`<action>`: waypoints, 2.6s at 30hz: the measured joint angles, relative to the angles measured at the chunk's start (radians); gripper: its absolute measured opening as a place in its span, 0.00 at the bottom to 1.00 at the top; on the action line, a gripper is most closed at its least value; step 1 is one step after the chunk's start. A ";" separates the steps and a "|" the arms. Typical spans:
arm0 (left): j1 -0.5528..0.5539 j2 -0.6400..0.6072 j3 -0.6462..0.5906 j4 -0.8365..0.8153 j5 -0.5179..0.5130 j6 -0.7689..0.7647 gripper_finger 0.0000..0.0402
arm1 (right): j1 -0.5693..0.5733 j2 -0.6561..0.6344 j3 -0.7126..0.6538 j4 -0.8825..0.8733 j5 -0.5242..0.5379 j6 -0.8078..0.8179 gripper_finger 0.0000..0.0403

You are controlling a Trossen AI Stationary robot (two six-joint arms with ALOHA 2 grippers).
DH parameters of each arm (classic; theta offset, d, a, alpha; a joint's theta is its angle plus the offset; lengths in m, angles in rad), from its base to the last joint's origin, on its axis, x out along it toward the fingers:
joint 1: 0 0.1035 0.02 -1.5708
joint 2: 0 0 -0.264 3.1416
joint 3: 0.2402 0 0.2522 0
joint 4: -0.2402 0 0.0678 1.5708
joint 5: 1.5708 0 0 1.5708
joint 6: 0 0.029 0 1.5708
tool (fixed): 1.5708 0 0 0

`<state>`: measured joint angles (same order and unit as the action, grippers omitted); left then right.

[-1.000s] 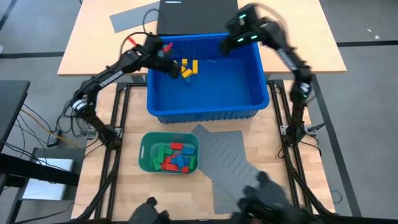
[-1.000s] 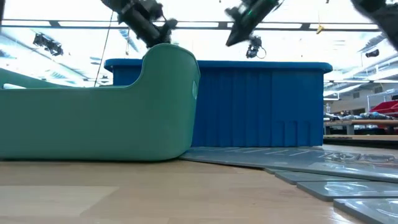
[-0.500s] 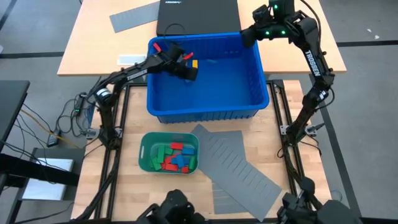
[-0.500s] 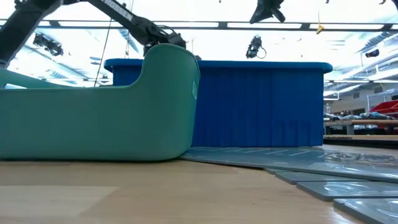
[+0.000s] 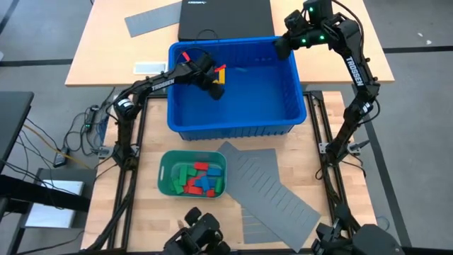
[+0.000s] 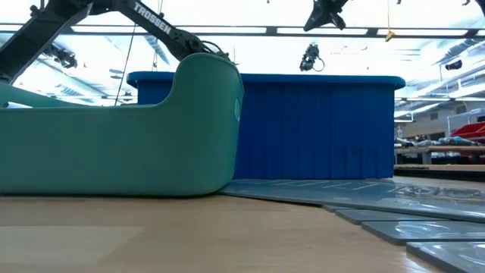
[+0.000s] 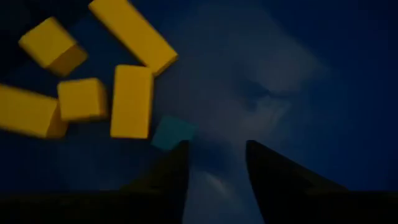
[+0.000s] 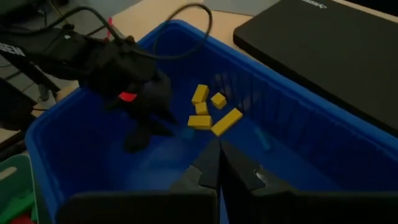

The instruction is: Sort Items/Unsort Items

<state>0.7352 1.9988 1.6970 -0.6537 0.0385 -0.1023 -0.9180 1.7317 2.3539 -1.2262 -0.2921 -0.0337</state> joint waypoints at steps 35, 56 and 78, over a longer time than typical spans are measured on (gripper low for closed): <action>0.003 0.215 0.000 0.152 -0.068 0.230 0.74 | 0.002 0.001 0.000 -0.005 -0.029 -0.010 0.01; -0.026 0.219 0.580 -0.502 0.159 0.223 0.32 | 0.002 0.001 0.000 0.021 -0.029 -0.029 0.01; -0.402 -0.238 0.379 -0.917 0.671 -0.029 0.32 | 0.002 0.001 0.000 0.079 -0.045 -0.137 0.01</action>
<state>0.3336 1.7611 2.0759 -1.5711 0.7097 -0.1317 -0.9161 1.7329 2.3539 -1.1473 -0.3370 -0.1707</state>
